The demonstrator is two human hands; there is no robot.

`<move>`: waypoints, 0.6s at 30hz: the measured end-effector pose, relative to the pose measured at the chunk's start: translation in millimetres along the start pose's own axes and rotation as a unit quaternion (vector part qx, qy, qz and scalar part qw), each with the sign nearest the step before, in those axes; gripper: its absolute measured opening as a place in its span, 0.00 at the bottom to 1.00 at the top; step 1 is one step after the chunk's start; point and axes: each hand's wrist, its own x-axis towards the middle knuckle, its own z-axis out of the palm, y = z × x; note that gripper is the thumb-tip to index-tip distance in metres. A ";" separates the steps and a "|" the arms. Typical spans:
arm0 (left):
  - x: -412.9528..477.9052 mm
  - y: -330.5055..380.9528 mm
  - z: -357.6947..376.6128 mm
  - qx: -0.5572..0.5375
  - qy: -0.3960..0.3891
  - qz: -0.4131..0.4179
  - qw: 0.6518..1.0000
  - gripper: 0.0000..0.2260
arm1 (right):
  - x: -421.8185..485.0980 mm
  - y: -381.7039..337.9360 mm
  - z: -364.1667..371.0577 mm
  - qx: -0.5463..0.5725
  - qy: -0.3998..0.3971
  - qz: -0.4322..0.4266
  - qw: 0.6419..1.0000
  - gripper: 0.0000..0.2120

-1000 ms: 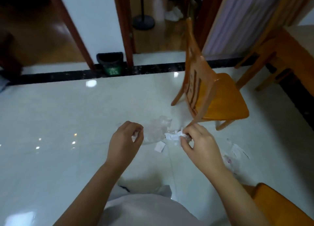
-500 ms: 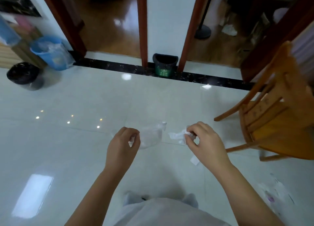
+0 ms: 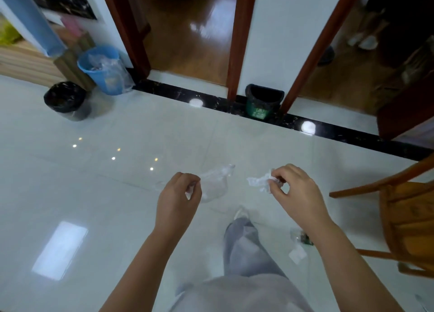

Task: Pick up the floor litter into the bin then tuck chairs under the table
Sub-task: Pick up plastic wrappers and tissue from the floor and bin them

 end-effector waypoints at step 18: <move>308.9 87.2 120.4 0.043 -0.024 0.010 0.999 0.05 | 298.0 154.4 -27.3 0.035 0.018 0.030 0.999 0.05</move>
